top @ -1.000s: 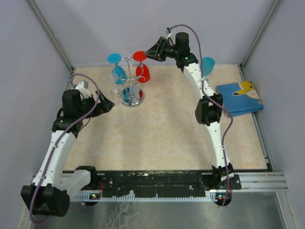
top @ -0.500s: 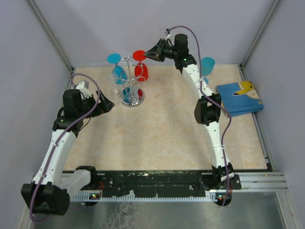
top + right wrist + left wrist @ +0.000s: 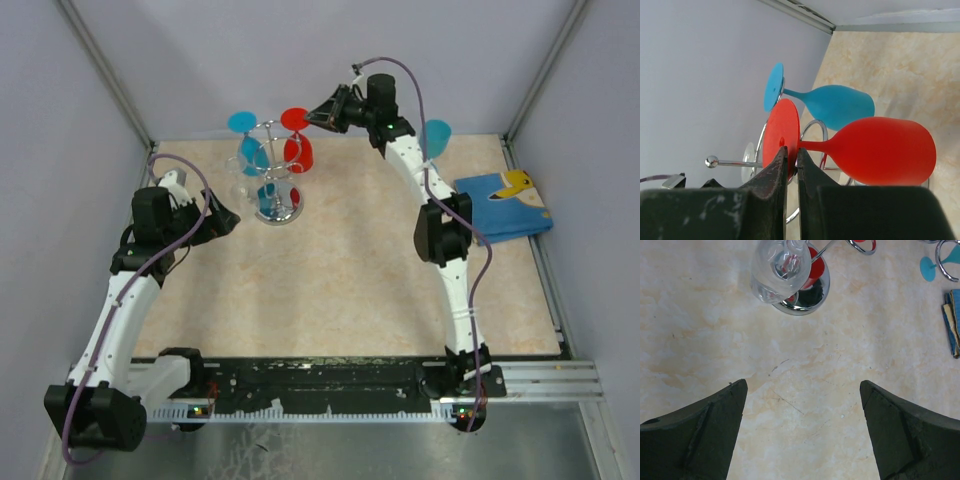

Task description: Take the wine glass off the wine glass rack

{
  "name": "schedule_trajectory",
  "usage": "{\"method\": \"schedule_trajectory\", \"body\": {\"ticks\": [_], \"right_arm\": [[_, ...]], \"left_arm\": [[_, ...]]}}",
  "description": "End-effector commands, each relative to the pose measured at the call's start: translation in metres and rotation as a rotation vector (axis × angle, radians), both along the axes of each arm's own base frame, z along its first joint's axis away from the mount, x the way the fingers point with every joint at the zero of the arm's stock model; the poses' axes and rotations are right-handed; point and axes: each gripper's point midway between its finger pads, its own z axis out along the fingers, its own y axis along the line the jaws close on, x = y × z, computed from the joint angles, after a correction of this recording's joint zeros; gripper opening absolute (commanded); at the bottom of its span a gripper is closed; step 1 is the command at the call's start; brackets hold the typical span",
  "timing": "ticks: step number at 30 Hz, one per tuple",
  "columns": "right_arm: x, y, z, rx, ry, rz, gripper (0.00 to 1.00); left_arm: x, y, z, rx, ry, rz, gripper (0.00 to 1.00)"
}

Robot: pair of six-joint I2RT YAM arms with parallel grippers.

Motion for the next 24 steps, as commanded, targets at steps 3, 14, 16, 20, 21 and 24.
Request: {"method": "schedule_trajectory", "body": {"ticks": [3, 14, 16, 20, 21, 24], "right_arm": [[-0.029, -0.001, 0.043, -0.007, -0.087, -0.016, 0.00], [-0.051, -0.019, 0.034, -0.089, -0.052, -0.092, 0.08], [-0.051, -0.019, 0.034, -0.090, -0.056, -0.086, 0.12], [-0.045, -0.015, 0.034, -0.078, -0.059, -0.076, 0.18], [-0.041, -0.015, 0.033, -0.077, -0.054, -0.077, 0.18], [-0.033, -0.012, 0.027, -0.072, -0.039, -0.067, 0.34]], "left_arm": [[-0.002, 0.000, 0.016, 0.009, -0.048, -0.010, 1.00], [-0.004, -0.003, 0.015, -0.001, -0.043, -0.024, 1.00], [-0.004, -0.004, 0.015, -0.006, -0.043, -0.026, 1.00], [-0.004, -0.003, 0.015, -0.004, -0.043, -0.022, 1.00], [-0.005, -0.003, 0.016, -0.003, -0.043, -0.020, 1.00], [-0.005, 0.000, 0.017, 0.007, -0.047, -0.009, 1.00]]}}
